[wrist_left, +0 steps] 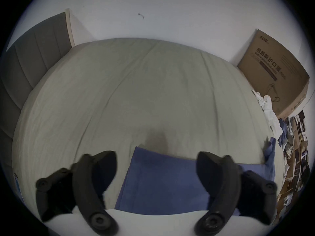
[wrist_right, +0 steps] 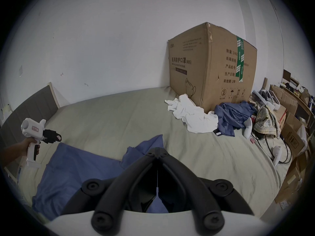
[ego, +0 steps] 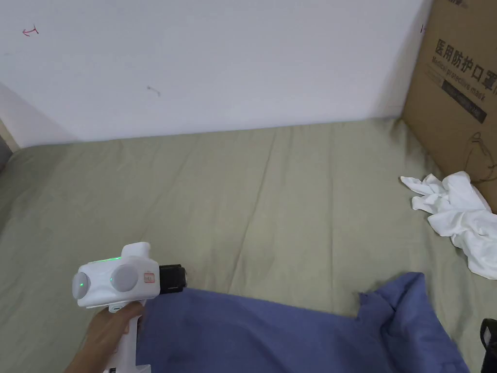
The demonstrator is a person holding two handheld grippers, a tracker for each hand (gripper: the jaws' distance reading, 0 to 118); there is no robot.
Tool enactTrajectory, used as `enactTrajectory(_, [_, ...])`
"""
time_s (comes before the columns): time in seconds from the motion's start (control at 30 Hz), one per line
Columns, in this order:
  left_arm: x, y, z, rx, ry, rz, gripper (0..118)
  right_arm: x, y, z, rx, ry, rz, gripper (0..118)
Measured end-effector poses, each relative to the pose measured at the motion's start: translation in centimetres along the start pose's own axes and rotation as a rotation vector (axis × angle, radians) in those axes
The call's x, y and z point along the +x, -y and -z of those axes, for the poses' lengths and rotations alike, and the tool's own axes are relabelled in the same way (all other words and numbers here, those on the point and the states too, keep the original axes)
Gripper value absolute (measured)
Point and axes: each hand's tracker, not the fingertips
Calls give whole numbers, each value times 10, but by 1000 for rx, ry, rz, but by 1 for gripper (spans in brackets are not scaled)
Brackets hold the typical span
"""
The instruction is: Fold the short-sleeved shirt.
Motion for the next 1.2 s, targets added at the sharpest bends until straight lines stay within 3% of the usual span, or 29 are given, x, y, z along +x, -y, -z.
enactTrajectory(0.07, [-5,1,6,-18,15,-10,118,4,3,3,-11,3,-3,2])
enactTrajectory(0.23, [-4,7,20,-109,-22,32,117,14,7,8,-28,17,-7,3])
enactTrajectory(0.33, [5,15,20,-90,-86,133,83,17,9,9,-38,20,-2,3])
enactTrajectory(0.4, [11,18,15,-40,-62,178,68,18,10,10,-43,24,-4,3])
enactTrajectory(0.43, [12,19,14,-40,-55,187,55,18,11,10,-47,25,-5,3])
enactTrajectory(0.47, [15,20,11,-34,-55,187,23,21,12,11,-52,26,-3,3])
enactTrajectory(0.5, [18,20,9,-22,-46,204,10,22,12,12,-56,26,2,3])
enactTrajectory(0.63, [22,22,-13,40,-39,203,9,28,13,26,-86,18,41,3])
enactTrajectory(0.83, [21,29,-79,176,102,131,9,39,19,73,-239,17,86,6])
enactTrajectory(0.93, [23,39,-110,203,119,123,9,40,25,100,-287,24,53,46])
enactTrajectory(0.97, [22,40,-117,208,123,120,9,40,28,110,-332,21,39,84])
enactTrajectory(1.0, [22,42,-124,217,127,118,9,40,31,120,-362,15,45,104])
enactTrajectory(1.03, [22,45,-129,215,130,109,9,39,34,129,-371,20,34,114])
enactTrajectory(1.2, [20,55,-147,239,135,66,9,30,49,166,-516,59,-40,113])
